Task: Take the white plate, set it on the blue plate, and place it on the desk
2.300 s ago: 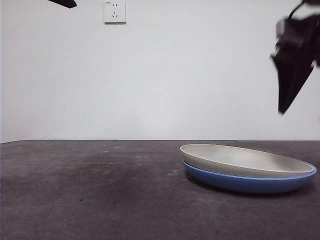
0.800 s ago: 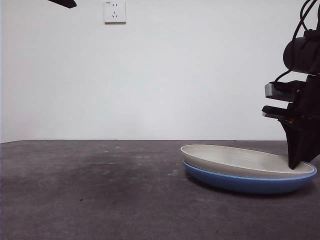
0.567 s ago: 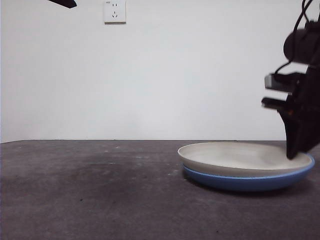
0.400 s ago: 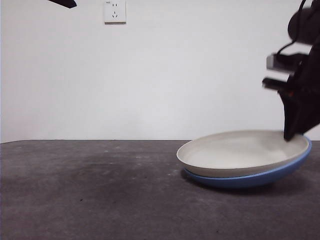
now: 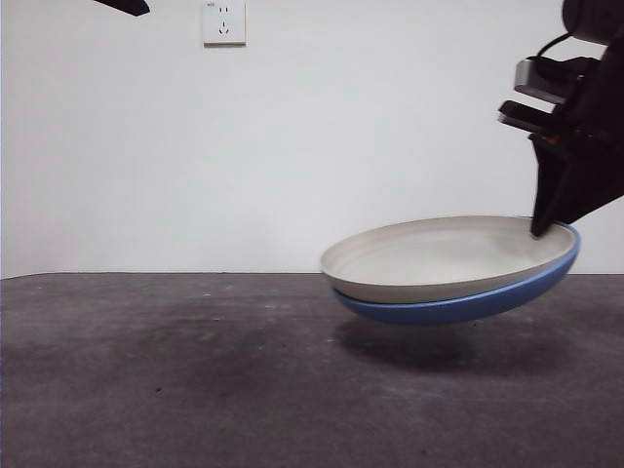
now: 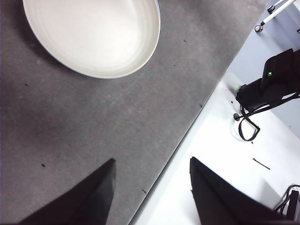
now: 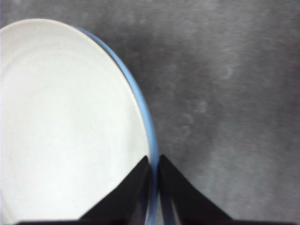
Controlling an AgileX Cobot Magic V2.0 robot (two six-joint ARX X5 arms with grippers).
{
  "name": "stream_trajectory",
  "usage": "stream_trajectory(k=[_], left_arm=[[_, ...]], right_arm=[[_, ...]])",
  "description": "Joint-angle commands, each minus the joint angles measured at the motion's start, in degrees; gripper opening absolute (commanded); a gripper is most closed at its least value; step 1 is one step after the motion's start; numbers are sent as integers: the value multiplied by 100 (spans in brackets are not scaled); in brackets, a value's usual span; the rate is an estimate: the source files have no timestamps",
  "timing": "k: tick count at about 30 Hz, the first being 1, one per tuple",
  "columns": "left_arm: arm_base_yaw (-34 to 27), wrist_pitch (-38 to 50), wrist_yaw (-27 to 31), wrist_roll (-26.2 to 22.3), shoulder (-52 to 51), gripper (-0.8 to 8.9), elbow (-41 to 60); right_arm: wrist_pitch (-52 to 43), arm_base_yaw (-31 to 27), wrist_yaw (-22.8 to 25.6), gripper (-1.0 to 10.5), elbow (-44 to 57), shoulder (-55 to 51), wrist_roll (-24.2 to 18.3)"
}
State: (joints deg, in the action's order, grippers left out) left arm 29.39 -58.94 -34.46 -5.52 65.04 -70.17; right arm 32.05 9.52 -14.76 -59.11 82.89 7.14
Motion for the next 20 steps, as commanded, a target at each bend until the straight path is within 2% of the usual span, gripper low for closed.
stream_trajectory(k=[1,11,20], left_arm=[[42,31,-28,-111,50,250,-57],[42,28,-28,-109,50,250,-57],[44,26,-28,-109,50,250,-57]], right_arm=[[-249,216,-42,12,-120,61,306],[-1021,929,-26,12,-138,385,951],[-1707,1241,-46,12,-138,1088,1445]])
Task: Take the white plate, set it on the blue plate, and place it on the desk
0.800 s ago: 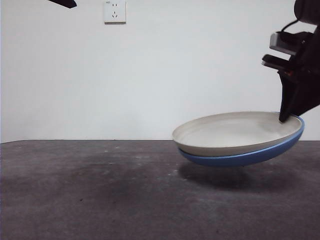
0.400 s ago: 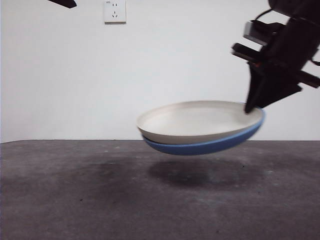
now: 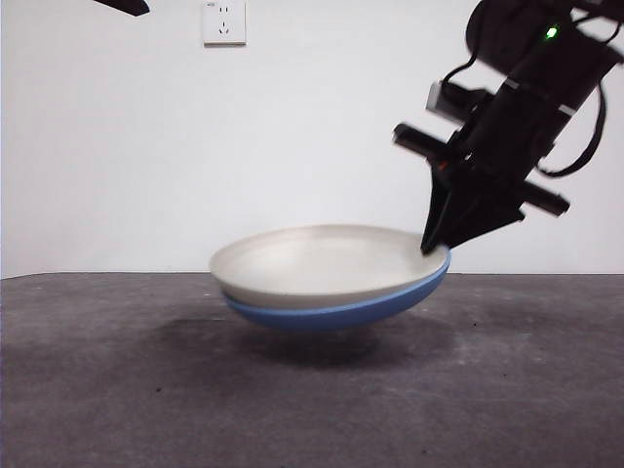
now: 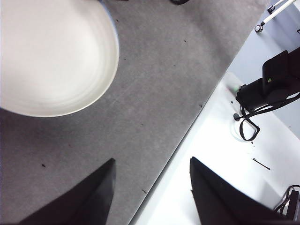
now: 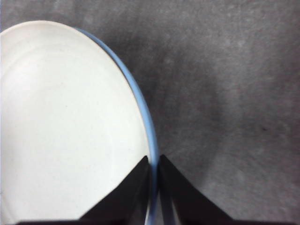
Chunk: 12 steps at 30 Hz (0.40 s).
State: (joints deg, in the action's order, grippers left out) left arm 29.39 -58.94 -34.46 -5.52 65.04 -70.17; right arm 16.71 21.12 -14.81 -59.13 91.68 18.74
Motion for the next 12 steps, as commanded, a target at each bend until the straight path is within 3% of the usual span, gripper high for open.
stream_trajectory(k=[1,12], left_arm=[[44,28,-28,-109,50,250,-57],[44,31,-28,-109,50,250,-57]], right_arm=[[-223,101,-42,12,-138,299,326],[-610,273,-149,12,-138,981,560]])
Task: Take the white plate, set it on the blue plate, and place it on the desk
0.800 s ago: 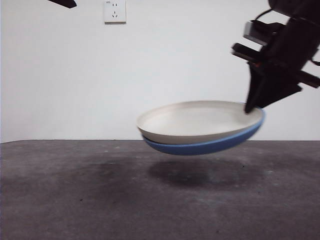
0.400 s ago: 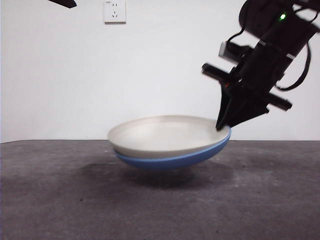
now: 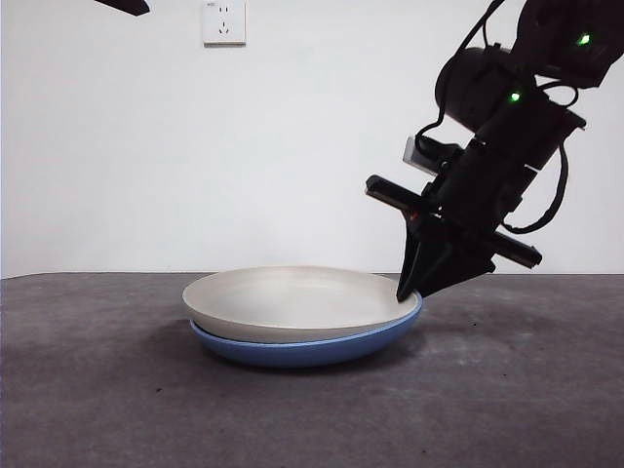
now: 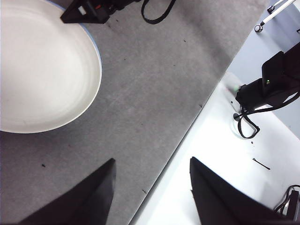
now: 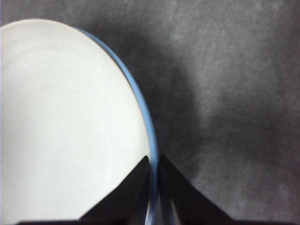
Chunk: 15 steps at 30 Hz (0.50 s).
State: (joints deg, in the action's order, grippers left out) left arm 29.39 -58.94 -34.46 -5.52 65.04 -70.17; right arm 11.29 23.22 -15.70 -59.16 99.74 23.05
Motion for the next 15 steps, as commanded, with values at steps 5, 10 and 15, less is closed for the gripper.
stream_trajectory(k=[5,10,15], left_arm=[[44,24,-28,-109,50,250,-57],[44,24,-28,-109,50,250,-57],[44,26,-28,-109,50,250,-57]], right_arm=[[-57,66,-57,12,-136,269,142],[-55,59,-35,148,-136,243,142],[37,59,-33,277,-136,146,138]])
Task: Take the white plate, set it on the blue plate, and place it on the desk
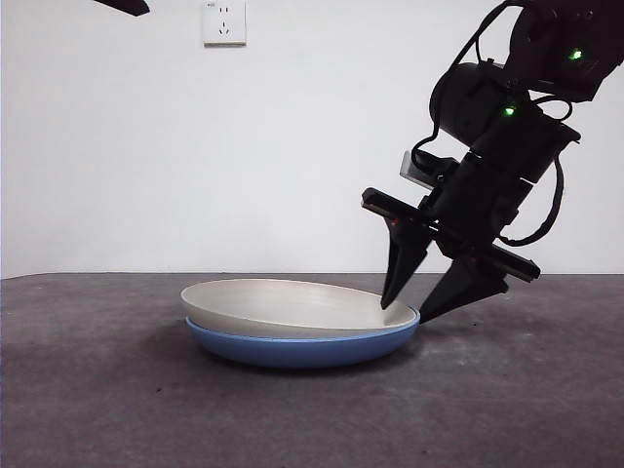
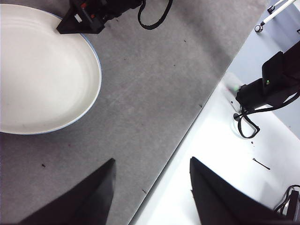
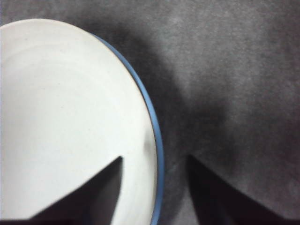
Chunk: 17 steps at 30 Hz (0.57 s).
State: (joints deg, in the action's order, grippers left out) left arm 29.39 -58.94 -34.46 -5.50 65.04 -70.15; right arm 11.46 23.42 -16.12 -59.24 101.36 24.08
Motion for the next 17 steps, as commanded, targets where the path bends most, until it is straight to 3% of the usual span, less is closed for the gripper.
stream_trajectory(k=[1,6,11,17], left_arm=[[42,24,-28,-111,50,250,-59],[42,28,-28,-111,50,250,-59],[42,28,-28,-114,50,250,-59],[42,31,-28,-114,50,250,-59]], right_arm=[[42,37,9,278,-127,-57,28],[205,2,87,279,-127,-444,-120],[629,-17,177,279,-127,-1078,-535],[1488,-7,-153,278,-127,-2072,-1113]])
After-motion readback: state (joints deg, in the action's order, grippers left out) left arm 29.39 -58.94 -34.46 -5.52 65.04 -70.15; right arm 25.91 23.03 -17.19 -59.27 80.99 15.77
